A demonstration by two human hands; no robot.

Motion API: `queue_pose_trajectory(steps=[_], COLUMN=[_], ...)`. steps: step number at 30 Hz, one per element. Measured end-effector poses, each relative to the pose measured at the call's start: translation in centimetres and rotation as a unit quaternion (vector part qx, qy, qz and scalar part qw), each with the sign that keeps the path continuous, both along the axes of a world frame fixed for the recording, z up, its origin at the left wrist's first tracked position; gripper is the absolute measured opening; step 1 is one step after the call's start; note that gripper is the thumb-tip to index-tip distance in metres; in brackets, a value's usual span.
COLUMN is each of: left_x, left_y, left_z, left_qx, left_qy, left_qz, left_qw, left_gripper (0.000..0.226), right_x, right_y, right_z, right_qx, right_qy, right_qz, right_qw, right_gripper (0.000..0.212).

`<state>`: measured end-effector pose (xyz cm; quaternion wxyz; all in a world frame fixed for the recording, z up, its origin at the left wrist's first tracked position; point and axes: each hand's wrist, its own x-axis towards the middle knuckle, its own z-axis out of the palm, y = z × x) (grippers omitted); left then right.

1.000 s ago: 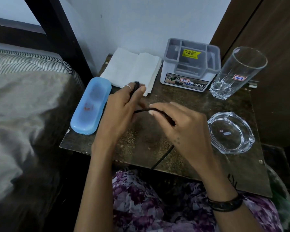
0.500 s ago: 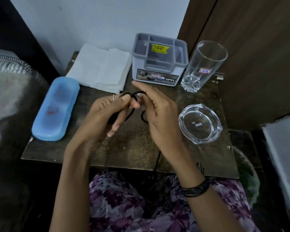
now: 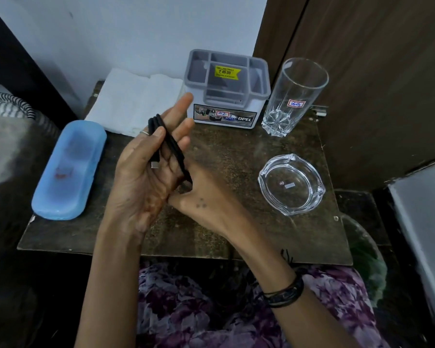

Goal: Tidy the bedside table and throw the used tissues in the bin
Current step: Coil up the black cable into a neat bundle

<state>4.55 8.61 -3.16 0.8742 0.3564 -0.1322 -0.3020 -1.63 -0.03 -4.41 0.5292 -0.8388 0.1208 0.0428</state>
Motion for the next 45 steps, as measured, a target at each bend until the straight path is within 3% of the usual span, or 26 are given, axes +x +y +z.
queue_pose_trajectory(steps=[1,6,11,15,20,24,28,32,36,41,42,45], left_x=[0.3,1.1,1.0,1.9,2.3,2.4,2.0,1.4,0.7,0.7,0.8,0.9], left_y=[0.0,-0.1,-0.3,0.6,2.1,2.4,1.7,1.5,0.1,-0.6,-0.6,-1.1], left_z=[-0.2,-1.1,-1.8,-2.4,-3.0,-3.1,-2.2,-1.3,-0.8,-0.9,-1.0,-1.3], left_qx=[0.024,0.139,0.296,0.382,0.406,0.385,0.317,0.183,-0.006,-0.174,-0.165,-0.008], left_qy=[-0.013,-0.083,-0.228,-0.283,-0.281,-0.238,-0.175,-0.083,0.083,0.17,0.171,0.094], left_qz=[0.025,0.118,0.152,0.143,0.077,0.056,0.076,0.024,0.048,0.001,0.014,0.103], left_qw=[0.999,0.98,0.915,0.868,0.866,0.89,0.929,0.979,0.995,0.97,0.971,0.99], left_gripper=[0.032,0.034,0.052,0.055,0.031,0.02,0.043,0.039,0.043,0.036,0.037,0.034], right_x=[-0.2,-0.6,-1.1,-1.4,-1.8,-1.8,-1.6,-1.5,-1.5,-2.2,-2.3,-2.6], right_y=[0.0,-0.1,-0.9,-1.1,-1.8,-2.9,-2.5,-3.1,-3.1,-2.8,-2.7,-2.6], right_z=[0.2,0.0,0.3,0.9,1.5,1.9,1.3,0.9,0.8,1.8,2.0,2.3], right_qx=[-0.003,-0.04,-0.125,-0.134,-0.039,-0.046,-0.054,-0.076,-0.175,-0.231,-0.24,-0.244], right_qy=[-0.004,-0.051,-0.149,-0.29,-0.397,-0.415,-0.366,-0.274,-0.12,-0.02,-0.019,-0.054], right_qz=[0.005,-0.008,-0.036,-0.096,-0.278,-0.314,-0.321,-0.323,-0.168,0.054,0.087,0.15], right_qw=[1.0,0.998,0.98,0.943,0.874,0.853,0.872,0.903,0.963,0.971,0.967,0.957], right_gripper=[0.011,0.027,0.029,0.025,0.023,0.023,0.031,0.037,0.04,0.039,0.039,0.042])
